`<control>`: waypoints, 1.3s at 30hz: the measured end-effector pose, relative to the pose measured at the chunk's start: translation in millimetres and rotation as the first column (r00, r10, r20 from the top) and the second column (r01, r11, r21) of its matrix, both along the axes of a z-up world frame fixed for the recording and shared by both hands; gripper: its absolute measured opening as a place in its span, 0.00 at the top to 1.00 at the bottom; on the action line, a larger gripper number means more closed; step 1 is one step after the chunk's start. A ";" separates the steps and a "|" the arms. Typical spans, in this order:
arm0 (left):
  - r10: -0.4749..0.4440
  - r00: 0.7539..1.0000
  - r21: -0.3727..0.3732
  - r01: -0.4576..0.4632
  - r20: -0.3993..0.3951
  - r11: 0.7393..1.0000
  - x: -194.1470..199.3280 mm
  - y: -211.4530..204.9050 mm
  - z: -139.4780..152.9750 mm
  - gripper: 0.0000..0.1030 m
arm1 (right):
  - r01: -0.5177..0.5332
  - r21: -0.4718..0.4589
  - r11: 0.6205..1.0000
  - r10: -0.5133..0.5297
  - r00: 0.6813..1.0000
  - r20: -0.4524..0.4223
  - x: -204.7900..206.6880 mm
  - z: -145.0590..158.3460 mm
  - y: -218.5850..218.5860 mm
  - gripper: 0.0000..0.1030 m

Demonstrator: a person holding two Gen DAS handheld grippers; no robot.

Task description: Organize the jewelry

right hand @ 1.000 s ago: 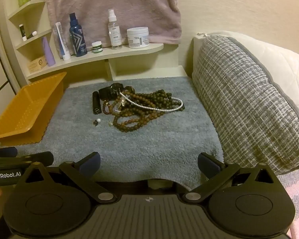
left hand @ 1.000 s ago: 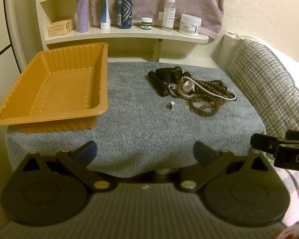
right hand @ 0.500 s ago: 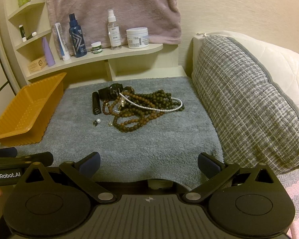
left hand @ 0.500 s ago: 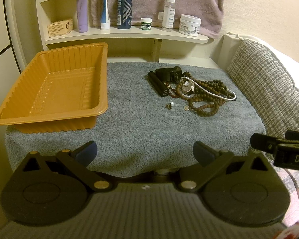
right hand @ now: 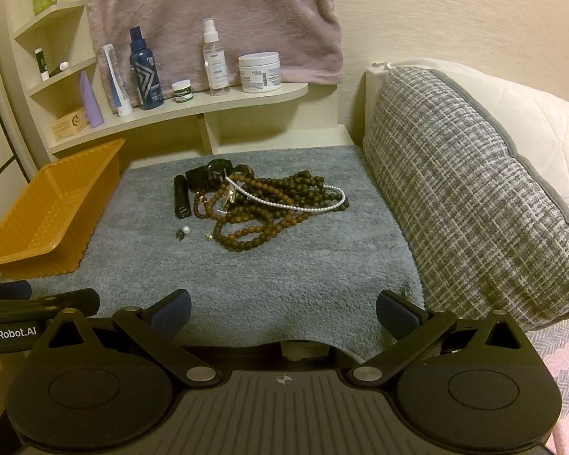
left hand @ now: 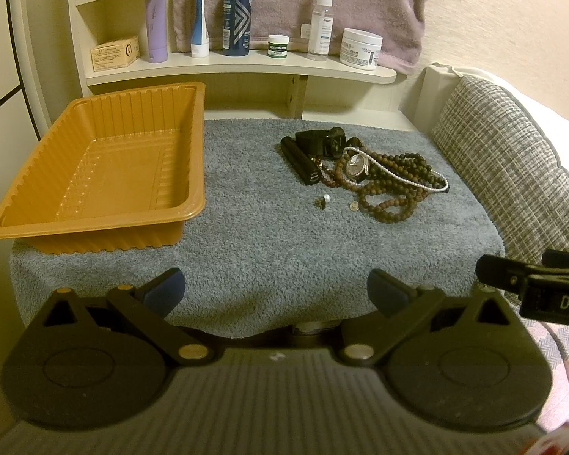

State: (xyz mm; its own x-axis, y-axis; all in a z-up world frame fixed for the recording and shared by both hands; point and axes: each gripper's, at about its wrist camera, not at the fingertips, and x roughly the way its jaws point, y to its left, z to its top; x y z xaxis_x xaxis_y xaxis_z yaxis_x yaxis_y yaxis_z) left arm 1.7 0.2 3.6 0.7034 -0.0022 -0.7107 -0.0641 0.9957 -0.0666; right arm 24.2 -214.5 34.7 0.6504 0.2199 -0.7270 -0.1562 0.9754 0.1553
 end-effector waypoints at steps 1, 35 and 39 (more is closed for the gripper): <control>0.001 1.000 0.000 -0.001 0.000 1.000 -0.2 0.2 -0.2 0.01 | 0.001 0.000 1.000 -0.001 1.000 0.001 -0.3 -0.3 0.1 0.00; 0.000 1.000 -0.003 0.000 0.003 1.000 0.0 -2.1 2.9 0.01 | 0.006 0.002 1.000 -0.006 1.000 0.004 -1.7 -0.4 -0.3 0.00; 0.001 1.000 -0.006 -0.001 0.003 1.000 0.3 -2.5 3.5 0.01 | 0.005 0.002 1.000 -0.005 1.000 0.005 -2.1 -0.5 0.1 0.00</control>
